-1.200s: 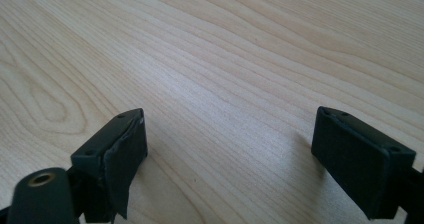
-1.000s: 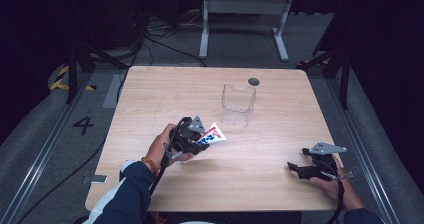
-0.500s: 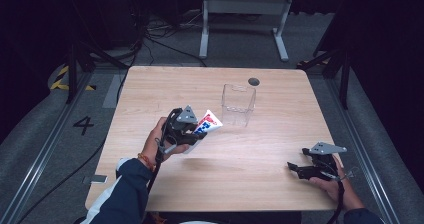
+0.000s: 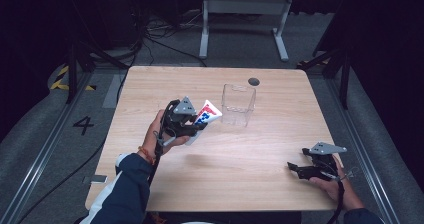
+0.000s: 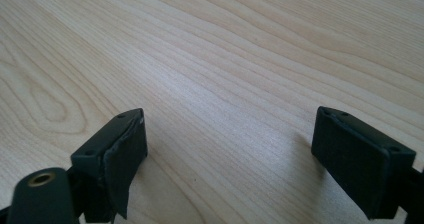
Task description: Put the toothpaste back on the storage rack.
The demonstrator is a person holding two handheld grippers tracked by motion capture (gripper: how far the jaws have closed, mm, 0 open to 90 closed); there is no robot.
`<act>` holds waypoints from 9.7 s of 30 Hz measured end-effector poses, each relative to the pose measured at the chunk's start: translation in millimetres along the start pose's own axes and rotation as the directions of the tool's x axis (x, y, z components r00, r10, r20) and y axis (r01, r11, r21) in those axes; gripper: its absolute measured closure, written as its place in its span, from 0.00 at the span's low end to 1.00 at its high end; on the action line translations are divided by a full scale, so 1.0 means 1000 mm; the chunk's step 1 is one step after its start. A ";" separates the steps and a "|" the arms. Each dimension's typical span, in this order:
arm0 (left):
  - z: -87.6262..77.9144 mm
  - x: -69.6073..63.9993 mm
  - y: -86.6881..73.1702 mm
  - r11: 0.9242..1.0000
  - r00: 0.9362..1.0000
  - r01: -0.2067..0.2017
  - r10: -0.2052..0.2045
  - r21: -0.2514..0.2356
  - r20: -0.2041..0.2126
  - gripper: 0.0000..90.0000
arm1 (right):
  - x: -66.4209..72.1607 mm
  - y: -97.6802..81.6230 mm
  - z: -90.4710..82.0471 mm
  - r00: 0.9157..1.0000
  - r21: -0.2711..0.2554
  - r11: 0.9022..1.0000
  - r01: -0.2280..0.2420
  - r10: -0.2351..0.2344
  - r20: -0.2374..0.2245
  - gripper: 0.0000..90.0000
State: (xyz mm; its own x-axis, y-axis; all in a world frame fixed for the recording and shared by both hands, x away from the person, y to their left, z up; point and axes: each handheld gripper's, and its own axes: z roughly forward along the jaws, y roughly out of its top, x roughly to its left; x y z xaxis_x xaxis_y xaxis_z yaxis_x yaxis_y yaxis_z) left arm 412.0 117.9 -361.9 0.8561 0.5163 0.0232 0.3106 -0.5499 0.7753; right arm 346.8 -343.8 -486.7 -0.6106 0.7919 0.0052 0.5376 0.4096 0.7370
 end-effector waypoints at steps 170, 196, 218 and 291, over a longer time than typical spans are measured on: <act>0.108 0.034 0.060 0.991 0.986 0.025 -0.046 -0.134 -0.162 0.30 | 0.000 0.000 -0.001 1.000 0.002 1.000 0.000 0.000 0.001 0.16; 0.065 0.036 0.035 0.995 0.978 -0.097 0.100 0.026 -0.183 0.22 | 0.000 -0.001 -0.001 1.000 0.002 1.000 0.000 0.000 0.003 0.16; 0.029 0.021 -0.007 0.962 0.949 -0.212 0.245 0.175 -0.197 0.20 | 0.000 -0.001 -0.001 1.000 0.001 1.000 0.000 0.000 0.004 0.16; -0.078 0.024 -0.219 0.961 0.944 0.259 -0.231 0.093 -0.234 0.17 | 0.000 -0.001 -0.001 1.000 0.000 1.000 -0.004 0.004 0.001 0.16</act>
State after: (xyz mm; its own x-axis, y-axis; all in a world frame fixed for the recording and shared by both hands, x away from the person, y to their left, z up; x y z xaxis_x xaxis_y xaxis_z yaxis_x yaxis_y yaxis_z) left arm 332.5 301.8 -482.3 0.6400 0.7683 -0.0100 0.5585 -0.4562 0.6928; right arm 345.3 -344.6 -486.6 -0.6077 0.7941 0.0068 0.5399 0.4068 0.7369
